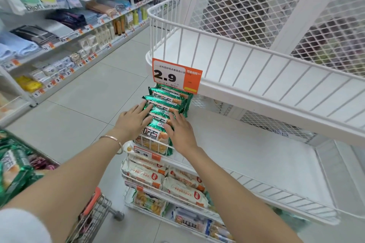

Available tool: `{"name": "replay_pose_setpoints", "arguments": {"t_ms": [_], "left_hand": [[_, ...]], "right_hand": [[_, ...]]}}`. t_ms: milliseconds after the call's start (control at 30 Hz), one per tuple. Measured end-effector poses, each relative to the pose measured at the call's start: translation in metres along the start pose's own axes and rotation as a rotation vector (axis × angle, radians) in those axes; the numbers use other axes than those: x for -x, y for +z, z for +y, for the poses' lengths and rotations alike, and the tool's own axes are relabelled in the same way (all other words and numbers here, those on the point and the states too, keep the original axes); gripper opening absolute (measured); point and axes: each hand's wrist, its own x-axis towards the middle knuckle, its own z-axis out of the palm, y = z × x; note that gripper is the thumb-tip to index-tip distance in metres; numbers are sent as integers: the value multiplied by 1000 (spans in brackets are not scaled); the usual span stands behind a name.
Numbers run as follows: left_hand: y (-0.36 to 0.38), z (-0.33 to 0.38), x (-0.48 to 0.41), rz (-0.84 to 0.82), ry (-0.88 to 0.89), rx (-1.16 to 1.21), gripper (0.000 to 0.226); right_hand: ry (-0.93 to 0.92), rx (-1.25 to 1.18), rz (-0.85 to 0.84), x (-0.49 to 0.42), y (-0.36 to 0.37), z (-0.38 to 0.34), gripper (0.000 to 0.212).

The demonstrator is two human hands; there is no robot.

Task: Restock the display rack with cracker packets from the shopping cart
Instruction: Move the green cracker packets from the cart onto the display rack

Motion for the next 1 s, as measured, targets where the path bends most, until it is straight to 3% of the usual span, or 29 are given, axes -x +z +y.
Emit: {"name": "replay_pose_setpoints", "arguments": {"t_ms": [200,333,400,633,1000], "left_hand": [[-13,9,6,-9,-40,56,60],[-18,8,35,144,-82,167,55],[-19,-5,57,217,-126,237,49],[-16,-93,167,140,-382,344,50],[-6,-223,386,167,-782,372,42]], "right_hand": [[-1,62,-68,6,-12,-7,60],[-82,40,224,24,-19,-22,39],[-146,81,285,33,-15,-34,26],[-370,91,150,51,31,-130,24],[-606,3,-143,98,162,-315,28]]}}
